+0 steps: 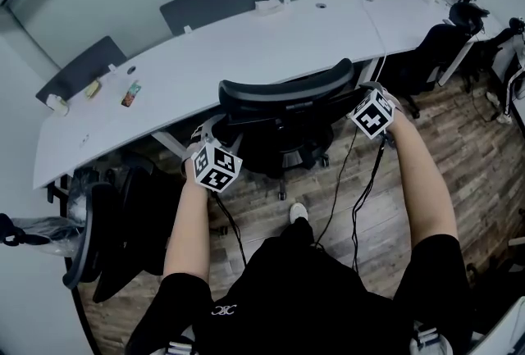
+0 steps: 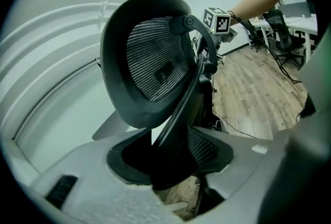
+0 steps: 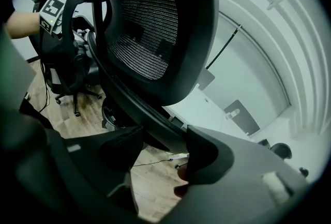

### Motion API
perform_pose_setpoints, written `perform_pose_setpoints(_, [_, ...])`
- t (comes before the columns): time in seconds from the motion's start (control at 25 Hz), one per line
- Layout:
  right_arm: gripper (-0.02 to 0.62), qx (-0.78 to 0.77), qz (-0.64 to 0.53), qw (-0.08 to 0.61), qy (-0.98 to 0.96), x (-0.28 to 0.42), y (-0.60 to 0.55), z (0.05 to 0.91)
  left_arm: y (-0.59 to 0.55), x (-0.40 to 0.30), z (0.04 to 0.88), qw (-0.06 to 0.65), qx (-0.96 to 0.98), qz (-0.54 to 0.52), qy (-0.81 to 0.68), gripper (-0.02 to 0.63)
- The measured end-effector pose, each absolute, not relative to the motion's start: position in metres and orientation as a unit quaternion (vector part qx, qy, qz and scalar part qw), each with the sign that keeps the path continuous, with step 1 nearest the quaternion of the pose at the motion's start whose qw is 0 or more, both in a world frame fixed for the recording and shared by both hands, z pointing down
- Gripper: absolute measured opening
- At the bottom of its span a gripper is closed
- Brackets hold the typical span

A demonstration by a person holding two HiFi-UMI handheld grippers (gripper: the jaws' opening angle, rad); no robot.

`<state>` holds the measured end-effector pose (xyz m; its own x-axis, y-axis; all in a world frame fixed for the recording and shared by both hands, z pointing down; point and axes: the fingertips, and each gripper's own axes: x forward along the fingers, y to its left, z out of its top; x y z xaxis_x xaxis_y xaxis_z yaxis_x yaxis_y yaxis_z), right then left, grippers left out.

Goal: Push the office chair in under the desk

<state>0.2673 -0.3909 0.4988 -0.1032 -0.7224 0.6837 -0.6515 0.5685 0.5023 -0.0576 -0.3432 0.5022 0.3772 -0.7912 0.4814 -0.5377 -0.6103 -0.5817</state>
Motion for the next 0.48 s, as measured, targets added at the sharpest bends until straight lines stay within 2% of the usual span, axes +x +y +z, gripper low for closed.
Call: perform_pose_setpoints(0.48, [0.267, 0.456, -0.048, 0.474, -0.752, 0.267, -0.451, 0.497, -0.392, -0.058, 0.503, 0.157, -0.806, -0.386, 0.422, 0.219])
